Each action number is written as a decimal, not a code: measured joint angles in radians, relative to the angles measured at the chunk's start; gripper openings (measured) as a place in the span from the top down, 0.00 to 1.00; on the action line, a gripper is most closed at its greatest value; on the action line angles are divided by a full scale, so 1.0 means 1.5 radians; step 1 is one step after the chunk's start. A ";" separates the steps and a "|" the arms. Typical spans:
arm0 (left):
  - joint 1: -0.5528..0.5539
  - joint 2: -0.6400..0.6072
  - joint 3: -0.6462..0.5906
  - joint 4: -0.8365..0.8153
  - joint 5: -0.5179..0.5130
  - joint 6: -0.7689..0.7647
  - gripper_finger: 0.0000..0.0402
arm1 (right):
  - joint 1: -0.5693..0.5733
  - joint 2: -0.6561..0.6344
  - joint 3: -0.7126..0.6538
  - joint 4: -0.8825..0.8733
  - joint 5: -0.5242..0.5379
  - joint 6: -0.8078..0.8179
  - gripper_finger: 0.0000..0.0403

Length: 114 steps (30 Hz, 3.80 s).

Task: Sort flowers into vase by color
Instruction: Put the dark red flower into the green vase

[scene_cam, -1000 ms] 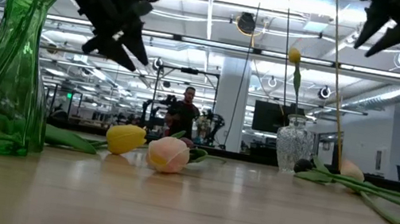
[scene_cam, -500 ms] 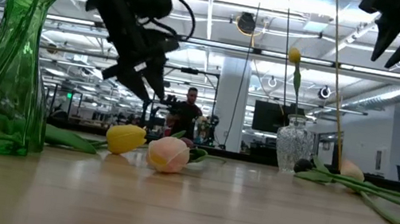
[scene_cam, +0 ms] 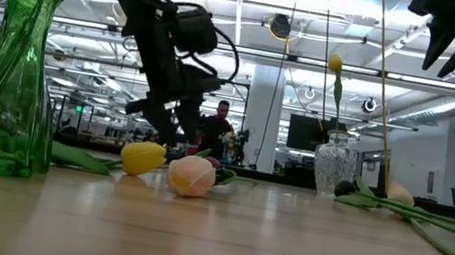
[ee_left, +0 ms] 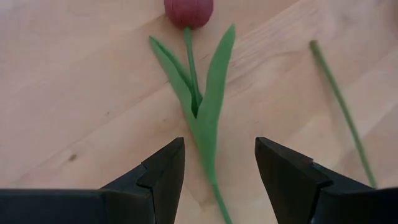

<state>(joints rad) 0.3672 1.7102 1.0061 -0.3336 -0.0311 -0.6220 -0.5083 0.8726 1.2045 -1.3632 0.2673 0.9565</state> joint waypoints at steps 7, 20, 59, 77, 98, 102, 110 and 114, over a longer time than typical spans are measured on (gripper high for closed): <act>0.000 0.046 0.000 0.003 -0.001 0.000 0.49 | 0.000 0.000 0.000 0.001 0.001 0.000 0.65; -0.001 0.098 0.003 0.022 -0.027 0.006 0.50 | 0.000 0.000 0.000 0.001 -0.004 0.000 0.65; 0.106 -0.405 -0.002 -0.152 -0.107 0.216 0.99 | 0.109 0.003 -0.274 0.312 -0.159 0.124 0.65; 0.050 -0.661 -0.001 -0.053 0.024 0.191 0.99 | 0.545 0.115 -0.276 0.403 0.142 0.382 0.76; -0.443 -0.517 0.223 0.078 -0.388 0.305 0.99 | 0.723 0.158 -0.276 0.400 0.168 0.432 0.76; -0.546 -0.465 0.256 0.089 -0.456 0.344 0.99 | 0.734 0.158 -0.276 0.400 0.168 0.432 0.76; -0.759 -0.407 0.208 0.280 -0.621 0.470 1.00 | 0.742 0.158 -0.276 0.400 0.171 0.420 0.76; -0.825 -0.384 0.146 0.428 -0.699 0.555 1.00 | 0.742 0.158 -0.276 0.400 0.171 0.416 0.76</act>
<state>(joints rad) -0.8706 1.1346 1.2254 0.3084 -1.0793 0.2099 0.6048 1.1099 0.7898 -0.7632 0.5243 1.5803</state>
